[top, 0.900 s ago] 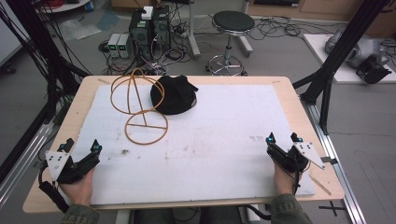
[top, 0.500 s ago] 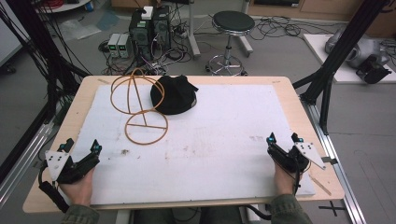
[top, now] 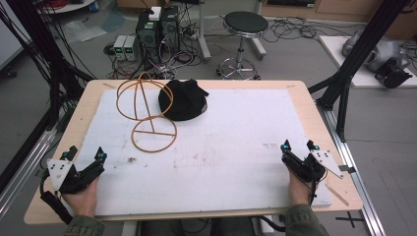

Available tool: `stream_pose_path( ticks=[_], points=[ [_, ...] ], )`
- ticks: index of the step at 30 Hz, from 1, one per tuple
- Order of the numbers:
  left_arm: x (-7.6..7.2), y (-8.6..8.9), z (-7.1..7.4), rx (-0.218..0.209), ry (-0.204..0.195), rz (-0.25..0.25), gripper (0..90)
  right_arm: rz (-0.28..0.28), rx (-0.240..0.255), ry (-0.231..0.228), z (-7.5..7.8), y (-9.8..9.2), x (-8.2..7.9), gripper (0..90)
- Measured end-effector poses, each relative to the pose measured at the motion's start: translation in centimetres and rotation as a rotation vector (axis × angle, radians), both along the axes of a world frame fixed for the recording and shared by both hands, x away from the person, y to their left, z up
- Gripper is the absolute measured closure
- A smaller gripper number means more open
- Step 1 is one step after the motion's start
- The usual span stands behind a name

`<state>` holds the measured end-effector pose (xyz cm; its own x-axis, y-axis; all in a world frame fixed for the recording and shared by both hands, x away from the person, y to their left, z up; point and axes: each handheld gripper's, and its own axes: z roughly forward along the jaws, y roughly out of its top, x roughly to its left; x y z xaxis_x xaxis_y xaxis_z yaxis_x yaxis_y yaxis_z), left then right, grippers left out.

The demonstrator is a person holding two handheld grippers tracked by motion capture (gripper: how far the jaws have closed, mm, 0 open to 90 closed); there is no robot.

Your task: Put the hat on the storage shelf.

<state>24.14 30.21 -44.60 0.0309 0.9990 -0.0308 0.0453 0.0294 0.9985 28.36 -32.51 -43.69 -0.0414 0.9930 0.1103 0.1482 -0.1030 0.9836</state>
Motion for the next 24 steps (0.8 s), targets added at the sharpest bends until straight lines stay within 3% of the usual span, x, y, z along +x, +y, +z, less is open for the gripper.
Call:
stream_pose_path(
  ticks=[24],
  points=[
    [0.05,-0.02,-0.03,0.003,0.005,-0.004,17.2,0.014,0.003,0.009,0.01,-0.13,0.32,16.2]
  ],
)
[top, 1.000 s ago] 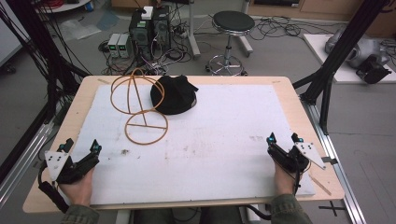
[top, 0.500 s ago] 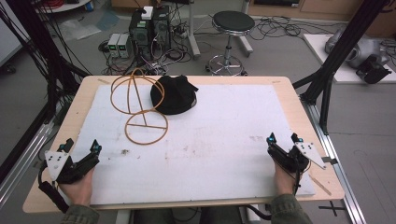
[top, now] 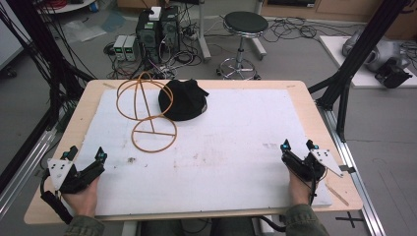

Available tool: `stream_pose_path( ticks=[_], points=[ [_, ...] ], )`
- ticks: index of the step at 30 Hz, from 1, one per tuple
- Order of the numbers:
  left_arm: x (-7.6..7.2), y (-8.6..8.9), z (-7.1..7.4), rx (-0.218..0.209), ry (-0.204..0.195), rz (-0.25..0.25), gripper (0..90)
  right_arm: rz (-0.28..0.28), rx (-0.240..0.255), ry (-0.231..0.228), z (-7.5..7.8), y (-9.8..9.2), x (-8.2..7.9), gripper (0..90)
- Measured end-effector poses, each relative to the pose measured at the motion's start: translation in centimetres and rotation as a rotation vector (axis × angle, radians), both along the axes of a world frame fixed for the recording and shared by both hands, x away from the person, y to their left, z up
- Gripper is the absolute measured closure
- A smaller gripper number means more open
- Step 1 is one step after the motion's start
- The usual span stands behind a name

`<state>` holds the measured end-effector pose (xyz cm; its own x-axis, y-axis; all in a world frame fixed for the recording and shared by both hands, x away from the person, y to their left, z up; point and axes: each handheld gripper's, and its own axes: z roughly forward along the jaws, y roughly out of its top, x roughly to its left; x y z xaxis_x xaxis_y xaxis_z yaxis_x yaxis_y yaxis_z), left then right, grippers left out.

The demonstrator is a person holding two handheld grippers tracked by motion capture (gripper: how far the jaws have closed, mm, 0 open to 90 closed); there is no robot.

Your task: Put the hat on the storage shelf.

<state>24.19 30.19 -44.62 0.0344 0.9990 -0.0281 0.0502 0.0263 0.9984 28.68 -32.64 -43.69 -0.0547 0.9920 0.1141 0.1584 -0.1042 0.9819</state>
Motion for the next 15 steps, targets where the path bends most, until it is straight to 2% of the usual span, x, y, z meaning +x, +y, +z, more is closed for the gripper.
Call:
stream_pose_path(
  ticks=[4,6,7,8,13,15],
  points=[
    [0.0,-0.1,0.0,0.004,0.000,-0.002,17.3,0.022,0.028,0.004,0.8,-0.1,0.7,16.2],
    [0.0,-0.2,0.1,0.004,-0.001,-0.008,17.3,0.094,0.058,0.042,1.5,-0.4,1.4,16.2],
    [-0.1,-0.3,0.1,0.005,-0.002,-0.009,17.3,0.094,0.058,0.042,1.5,-0.4,1.4,16.2],
    [-0.1,-0.3,0.1,0.006,-0.006,-0.009,17.2,0.104,0.081,0.039,2.5,-0.6,1.7,16.2],
    [0.0,-0.4,0.1,0.006,-0.006,-0.011,17.2,0.118,0.082,0.031,4.0,-0.9,2.5,16.2],
    [-0.1,-0.3,0.1,0.006,-0.004,-0.010,17.2,0.139,0.055,0.030,4.9,-0.8,3.1,16.1]
  ],
)
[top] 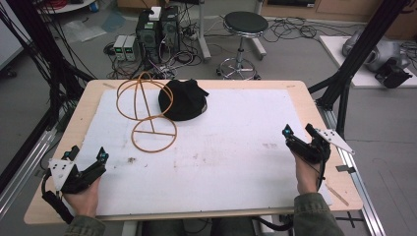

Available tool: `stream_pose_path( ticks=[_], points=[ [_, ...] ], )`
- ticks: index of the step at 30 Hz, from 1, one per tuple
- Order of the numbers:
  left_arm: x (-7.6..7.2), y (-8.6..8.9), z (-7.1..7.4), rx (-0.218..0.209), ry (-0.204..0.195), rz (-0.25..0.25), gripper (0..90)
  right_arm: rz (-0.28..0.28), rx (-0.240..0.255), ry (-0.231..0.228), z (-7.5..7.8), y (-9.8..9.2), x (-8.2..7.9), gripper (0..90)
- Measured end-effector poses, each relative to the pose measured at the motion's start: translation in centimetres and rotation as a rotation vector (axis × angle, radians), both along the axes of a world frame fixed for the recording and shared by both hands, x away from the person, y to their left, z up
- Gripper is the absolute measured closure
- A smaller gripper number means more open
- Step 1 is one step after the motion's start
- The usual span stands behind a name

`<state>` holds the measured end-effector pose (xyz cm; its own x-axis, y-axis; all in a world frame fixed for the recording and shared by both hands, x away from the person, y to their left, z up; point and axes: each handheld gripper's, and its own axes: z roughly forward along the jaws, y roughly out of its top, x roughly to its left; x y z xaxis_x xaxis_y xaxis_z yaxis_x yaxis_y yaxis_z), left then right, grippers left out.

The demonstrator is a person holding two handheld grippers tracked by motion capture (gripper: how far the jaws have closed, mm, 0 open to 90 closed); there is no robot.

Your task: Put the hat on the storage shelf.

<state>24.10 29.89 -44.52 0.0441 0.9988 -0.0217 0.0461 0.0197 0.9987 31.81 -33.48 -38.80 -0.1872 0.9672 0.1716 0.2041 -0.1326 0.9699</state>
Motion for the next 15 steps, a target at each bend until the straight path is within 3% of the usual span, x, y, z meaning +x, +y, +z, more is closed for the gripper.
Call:
stream_pose_path(
  ticks=[6,10,15],
  points=[
    [-0.1,0.4,-0.1,-0.008,-0.001,0.011,17.3,0.064,-0.058,0.009,2.9,0.2,2.0,15.0],
    [-0.2,0.5,-0.1,-0.016,-0.002,0.014,17.3,0.090,-0.054,0.019,4.3,0.5,3.0,14.7],
    [-0.2,0.6,-0.1,-0.025,0.002,0.012,17.3,0.115,-0.072,0.021,5.0,1.0,3.8,14.6]
  ],
)
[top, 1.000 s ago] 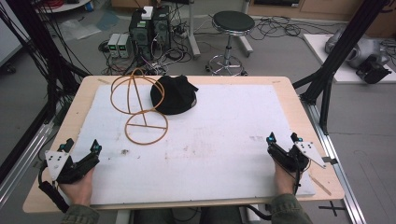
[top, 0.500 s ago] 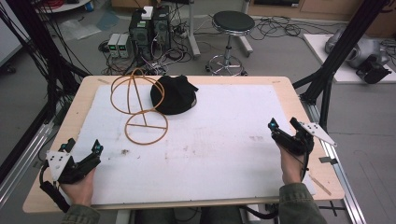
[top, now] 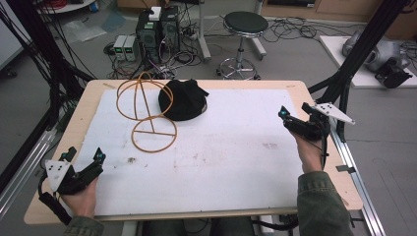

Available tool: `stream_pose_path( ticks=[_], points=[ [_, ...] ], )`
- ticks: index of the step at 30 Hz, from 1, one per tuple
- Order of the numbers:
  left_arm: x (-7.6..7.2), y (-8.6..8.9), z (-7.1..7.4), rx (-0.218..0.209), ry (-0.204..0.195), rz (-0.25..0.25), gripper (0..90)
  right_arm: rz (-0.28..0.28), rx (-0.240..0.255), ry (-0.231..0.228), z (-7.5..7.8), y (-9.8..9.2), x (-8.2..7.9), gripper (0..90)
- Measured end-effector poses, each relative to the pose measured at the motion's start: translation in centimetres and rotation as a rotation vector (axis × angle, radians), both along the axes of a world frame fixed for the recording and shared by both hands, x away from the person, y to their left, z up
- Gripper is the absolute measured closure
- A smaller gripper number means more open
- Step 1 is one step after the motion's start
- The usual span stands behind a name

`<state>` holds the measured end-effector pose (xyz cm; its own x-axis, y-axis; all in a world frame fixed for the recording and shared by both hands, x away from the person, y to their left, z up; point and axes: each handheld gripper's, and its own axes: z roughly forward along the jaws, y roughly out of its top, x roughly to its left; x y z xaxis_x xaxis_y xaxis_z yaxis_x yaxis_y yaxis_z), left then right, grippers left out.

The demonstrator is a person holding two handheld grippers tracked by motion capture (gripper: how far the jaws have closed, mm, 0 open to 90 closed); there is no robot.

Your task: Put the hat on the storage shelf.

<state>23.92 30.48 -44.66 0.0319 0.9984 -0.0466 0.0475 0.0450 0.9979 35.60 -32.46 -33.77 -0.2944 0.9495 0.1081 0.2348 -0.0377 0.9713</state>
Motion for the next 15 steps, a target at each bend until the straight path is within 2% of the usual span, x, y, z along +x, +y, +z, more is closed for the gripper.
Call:
stream_pose_path(
  ticks=[2,11,14,15],
  points=[
    [0.1,0.0,0.0,-0.001,0.001,-0.001,17.3,0.015,-0.003,0.014,0.2,0.3,0.4,14.4],
    [0.4,-0.4,-0.1,-0.015,-0.001,-0.006,17.3,0.073,-0.042,0.005,1.2,1.9,2.7,13.8],
    [0.5,-0.7,0.0,-0.007,-0.003,-0.016,17.3,0.096,-0.110,0.014,1.6,3.1,3.9,13.8],
    [0.5,-0.7,0.0,-0.005,-0.003,-0.019,17.3,0.096,-0.110,0.014,1.6,3.1,3.9,13.8]
  ],
)
